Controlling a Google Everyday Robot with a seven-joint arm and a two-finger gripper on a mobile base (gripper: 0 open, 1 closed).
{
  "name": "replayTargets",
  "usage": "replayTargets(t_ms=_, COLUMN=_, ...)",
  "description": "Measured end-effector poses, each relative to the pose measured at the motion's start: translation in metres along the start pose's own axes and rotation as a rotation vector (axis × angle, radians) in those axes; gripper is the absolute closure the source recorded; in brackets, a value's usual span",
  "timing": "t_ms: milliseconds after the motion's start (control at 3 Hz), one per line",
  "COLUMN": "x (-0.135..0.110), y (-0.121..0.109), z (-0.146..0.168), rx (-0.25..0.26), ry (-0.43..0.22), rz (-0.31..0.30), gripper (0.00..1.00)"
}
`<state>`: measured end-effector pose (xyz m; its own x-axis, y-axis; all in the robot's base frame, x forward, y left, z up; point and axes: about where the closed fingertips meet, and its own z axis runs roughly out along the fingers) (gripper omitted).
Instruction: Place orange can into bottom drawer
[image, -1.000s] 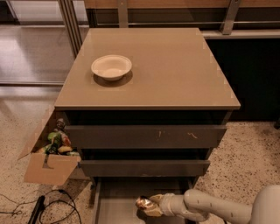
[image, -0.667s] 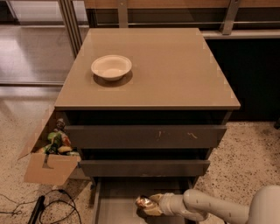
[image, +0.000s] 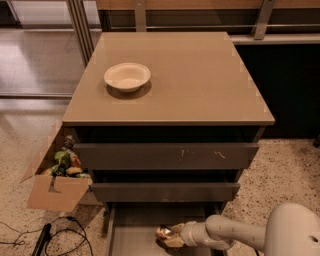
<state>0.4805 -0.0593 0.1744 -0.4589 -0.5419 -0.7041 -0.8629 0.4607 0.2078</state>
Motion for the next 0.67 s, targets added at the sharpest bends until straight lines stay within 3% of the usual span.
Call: replayTargets(t_ms=667, x=0.0044, y=0.0045, z=0.0094, rx=-0.002, ry=0.027, rz=0.015, gripper=1.0)
